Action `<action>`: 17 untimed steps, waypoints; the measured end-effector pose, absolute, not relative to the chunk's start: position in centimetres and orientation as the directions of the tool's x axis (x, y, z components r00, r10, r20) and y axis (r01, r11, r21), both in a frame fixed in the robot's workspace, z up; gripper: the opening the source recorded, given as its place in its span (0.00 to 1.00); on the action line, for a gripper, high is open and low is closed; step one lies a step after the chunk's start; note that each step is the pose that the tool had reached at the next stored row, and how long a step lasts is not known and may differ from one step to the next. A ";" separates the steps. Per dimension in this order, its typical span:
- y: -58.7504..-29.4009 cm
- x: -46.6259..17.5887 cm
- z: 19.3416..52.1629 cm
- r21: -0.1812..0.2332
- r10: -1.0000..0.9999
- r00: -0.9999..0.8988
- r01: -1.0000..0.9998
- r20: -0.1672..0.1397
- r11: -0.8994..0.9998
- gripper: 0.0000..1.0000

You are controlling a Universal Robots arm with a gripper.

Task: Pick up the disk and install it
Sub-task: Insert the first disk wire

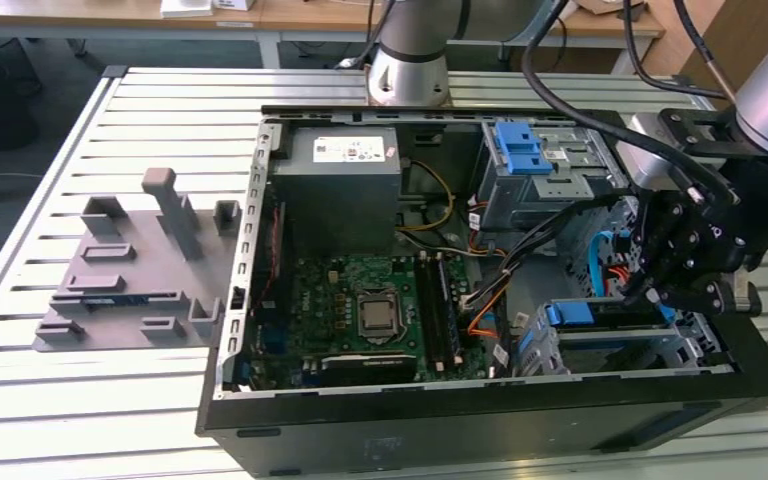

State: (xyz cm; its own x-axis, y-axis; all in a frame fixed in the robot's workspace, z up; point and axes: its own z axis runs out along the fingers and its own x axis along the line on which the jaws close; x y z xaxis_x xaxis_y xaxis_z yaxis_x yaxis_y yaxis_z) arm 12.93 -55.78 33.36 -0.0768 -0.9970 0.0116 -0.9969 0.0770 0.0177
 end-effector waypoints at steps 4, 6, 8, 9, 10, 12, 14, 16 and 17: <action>-55.8 13.0 33.3 0.020 -0.997 -0.077 -0.997 0.011 0.077 0.16; -55.8 13.0 33.4 0.021 -0.997 -0.077 -0.997 0.010 0.077 0.16; -55.8 13.0 33.3 0.021 -0.997 -0.077 -0.997 0.003 0.077 0.16; -55.8 13.0 33.3 0.021 -0.997 -0.077 -0.997 0.002 0.077 0.16; -55.8 13.0 33.3 0.022 -0.997 -0.077 -0.997 0.001 0.077 0.16; -55.8 13.0 33.3 0.022 -0.997 -0.077 -0.997 0.000 0.077 0.16; -55.8 13.0 33.3 0.022 -0.997 -0.077 -0.997 -0.001 0.077 0.16; -55.8 13.0 33.3 0.023 -0.997 -0.077 -0.997 0.000 0.077 0.16; -55.8 13.0 33.3 0.023 -0.997 -0.077 -0.997 0.000 0.077 0.16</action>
